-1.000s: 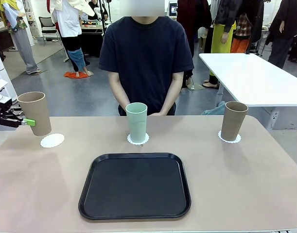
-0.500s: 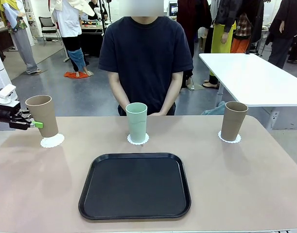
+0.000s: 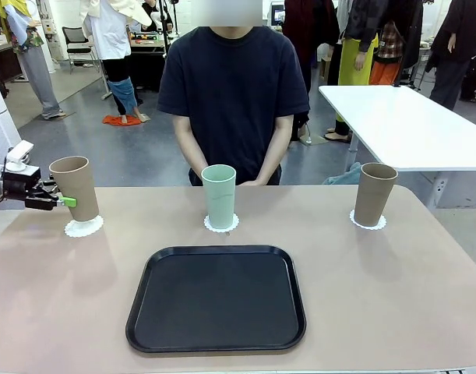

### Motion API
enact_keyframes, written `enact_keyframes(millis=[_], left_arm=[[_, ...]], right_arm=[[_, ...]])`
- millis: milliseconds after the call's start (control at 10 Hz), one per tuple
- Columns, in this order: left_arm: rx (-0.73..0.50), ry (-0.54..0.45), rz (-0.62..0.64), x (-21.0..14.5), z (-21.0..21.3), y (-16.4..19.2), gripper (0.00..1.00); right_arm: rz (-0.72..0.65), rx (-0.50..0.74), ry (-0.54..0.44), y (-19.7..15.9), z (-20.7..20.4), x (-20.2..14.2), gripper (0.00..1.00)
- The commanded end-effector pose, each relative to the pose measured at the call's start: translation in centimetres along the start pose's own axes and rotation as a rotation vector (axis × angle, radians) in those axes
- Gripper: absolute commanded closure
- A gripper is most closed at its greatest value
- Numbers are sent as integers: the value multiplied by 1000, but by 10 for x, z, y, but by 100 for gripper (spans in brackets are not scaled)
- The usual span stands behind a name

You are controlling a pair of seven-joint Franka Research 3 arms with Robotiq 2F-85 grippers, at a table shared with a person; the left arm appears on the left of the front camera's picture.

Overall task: Place coasters on the table and set cups on them.
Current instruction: Take one Reusable plastic cup from the Flat Tray and place it on a coaster set by the human.

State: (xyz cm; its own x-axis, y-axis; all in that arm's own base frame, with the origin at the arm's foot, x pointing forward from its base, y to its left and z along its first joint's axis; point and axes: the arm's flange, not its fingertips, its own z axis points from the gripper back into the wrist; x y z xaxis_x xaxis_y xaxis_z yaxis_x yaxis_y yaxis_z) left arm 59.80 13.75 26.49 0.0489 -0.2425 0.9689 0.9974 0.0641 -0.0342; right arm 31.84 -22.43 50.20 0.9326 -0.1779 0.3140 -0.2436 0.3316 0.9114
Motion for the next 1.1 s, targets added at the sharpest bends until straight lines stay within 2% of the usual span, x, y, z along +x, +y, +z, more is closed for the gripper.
enact_keyframes(millis=[0, 1000], left_arm=[[0, -8, 24, -1, 4, 9, 15], [-54, -6, 44, -8, 4, -10, 15]], right_arm=[[11, 13, -1, 1, 1, 1, 0], [11, 13, -1, 1, 1, 1, 0]])
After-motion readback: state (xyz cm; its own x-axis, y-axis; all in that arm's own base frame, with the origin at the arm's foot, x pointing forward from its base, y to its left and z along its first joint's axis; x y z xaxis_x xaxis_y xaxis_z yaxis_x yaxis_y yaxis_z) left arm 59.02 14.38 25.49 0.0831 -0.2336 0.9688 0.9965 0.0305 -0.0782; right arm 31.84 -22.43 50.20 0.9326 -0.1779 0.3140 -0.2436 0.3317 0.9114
